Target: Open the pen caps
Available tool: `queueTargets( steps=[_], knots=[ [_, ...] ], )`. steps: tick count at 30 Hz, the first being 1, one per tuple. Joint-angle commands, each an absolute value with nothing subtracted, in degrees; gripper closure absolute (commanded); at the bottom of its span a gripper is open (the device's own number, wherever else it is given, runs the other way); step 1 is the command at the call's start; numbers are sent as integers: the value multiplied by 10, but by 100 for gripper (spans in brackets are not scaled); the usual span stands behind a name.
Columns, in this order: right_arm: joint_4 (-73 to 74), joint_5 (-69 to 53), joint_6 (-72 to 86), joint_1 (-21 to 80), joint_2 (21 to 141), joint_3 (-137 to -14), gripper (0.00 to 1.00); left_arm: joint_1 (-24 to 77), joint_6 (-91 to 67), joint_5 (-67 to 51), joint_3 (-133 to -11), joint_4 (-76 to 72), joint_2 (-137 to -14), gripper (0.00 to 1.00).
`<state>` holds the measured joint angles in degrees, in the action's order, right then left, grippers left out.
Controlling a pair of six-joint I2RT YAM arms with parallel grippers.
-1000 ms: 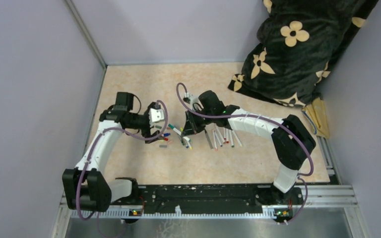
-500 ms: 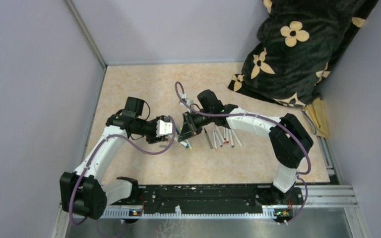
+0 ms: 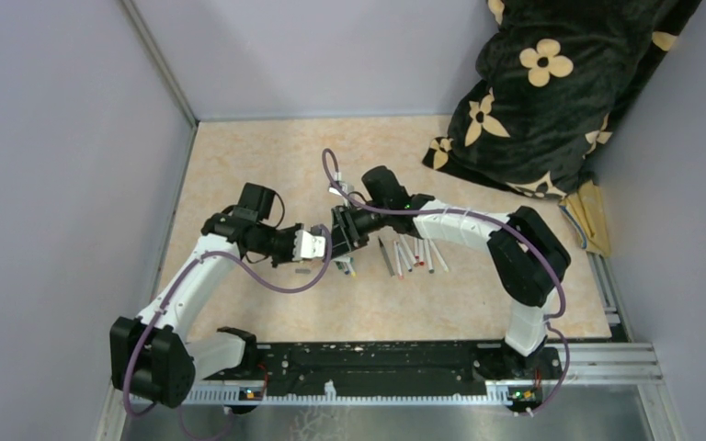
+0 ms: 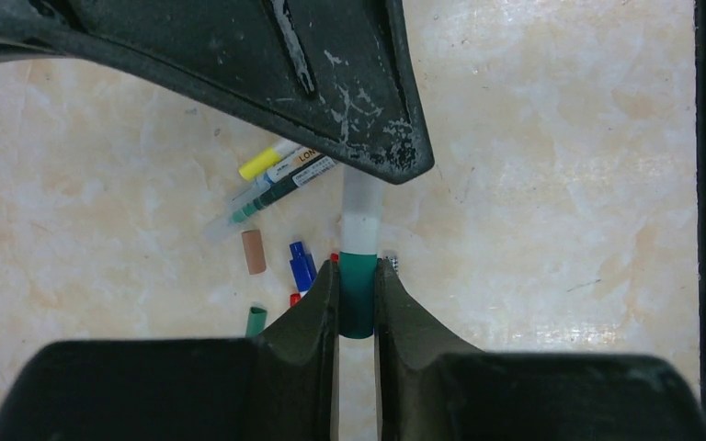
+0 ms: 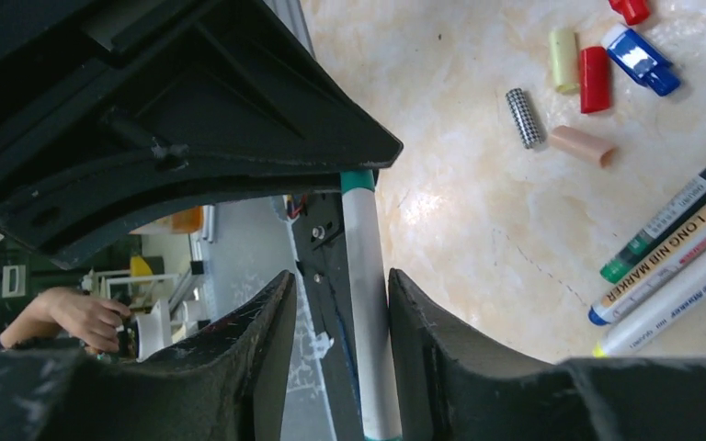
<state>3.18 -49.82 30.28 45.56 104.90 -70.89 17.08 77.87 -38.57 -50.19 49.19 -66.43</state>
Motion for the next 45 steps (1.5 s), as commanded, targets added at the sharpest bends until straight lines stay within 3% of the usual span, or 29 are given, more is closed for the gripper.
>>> queueTargets(
  steps=[1,4,10,17,31,45],
  knots=[
    [-50,-535,346,472,1065,-707,59,179,780,-393,-510,476,-663,92],
    [-56,-543,350,476,1074,-708,59,180,780,-389,-511,476,-663,93],
    [-50,-551,341,476,1072,-700,69,181,784,-375,-510,473,-665,94],
    [-40,-556,332,470,1065,-685,100,181,783,-357,-518,475,-672,100],
    [123,-510,236,437,979,-649,100,181,842,-204,-474,454,-681,100],
    [158,-493,208,395,879,-554,100,177,885,-166,-468,465,-674,100]
  ],
)
